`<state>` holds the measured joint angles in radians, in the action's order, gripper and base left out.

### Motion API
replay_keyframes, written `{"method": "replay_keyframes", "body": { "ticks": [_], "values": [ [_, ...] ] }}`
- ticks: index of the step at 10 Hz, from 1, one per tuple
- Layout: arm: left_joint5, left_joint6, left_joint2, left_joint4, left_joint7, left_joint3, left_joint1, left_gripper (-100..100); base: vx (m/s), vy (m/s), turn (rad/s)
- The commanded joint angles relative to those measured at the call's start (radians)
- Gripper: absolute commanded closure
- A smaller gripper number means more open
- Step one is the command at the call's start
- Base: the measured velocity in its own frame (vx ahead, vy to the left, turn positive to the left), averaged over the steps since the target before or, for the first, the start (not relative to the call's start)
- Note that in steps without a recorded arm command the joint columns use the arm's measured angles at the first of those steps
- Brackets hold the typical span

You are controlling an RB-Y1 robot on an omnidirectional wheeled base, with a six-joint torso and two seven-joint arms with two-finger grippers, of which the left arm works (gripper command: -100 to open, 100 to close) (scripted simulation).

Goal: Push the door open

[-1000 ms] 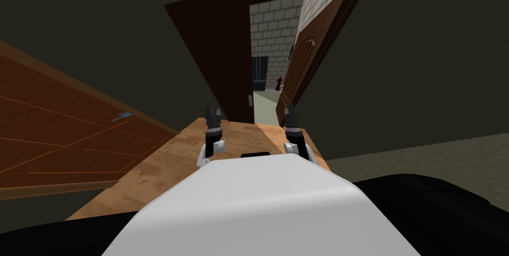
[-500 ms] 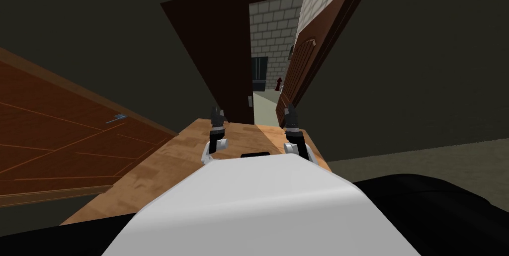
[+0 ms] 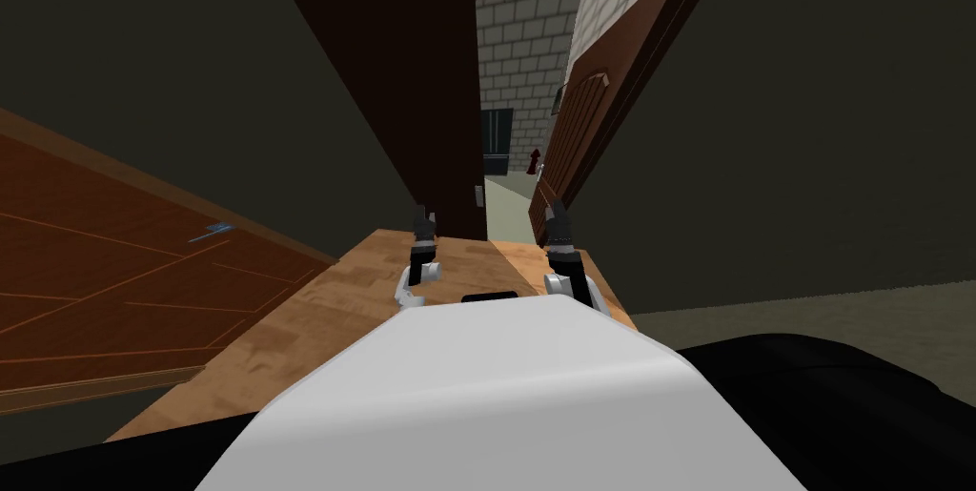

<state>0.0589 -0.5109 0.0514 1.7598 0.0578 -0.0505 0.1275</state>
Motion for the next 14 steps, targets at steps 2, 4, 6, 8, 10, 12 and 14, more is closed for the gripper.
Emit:
{"method": "replay_keyframes", "body": {
  "ticks": [2, 4, 6, 8, 10, 12, 14],
  "values": [
    [-0.005, 0.006, 0.0, -0.071, -0.008, 0.004, -0.038, -100, 0.063, 0.007, -0.01],
    [-0.009, 0.007, 0.002, -0.109, -0.012, 0.005, -0.059, -100, 0.049, -0.002, -0.009],
    [-0.012, 0.009, 0.002, -0.145, -0.015, 0.007, -0.082, -100, 0.047, -0.004, -0.009],
    [-0.016, 0.011, 0.003, -0.191, -0.019, 0.009, -0.104, -100, 0.045, 0.001, -0.01],
    [-0.02, 0.012, 0.004, -0.232, -0.022, 0.01, -0.126, -100, 0.071, 0.002, -0.013],
    [-0.028, 0.015, 0.003, -0.296, -0.03, 0.014, -0.171, -100, 0.084, 0.004, -0.012],
    [-0.031, 0.017, 0.002, -0.348, -0.033, 0.015, -0.193, -100, 0.054, 0.006, -0.011]
  ]
}}
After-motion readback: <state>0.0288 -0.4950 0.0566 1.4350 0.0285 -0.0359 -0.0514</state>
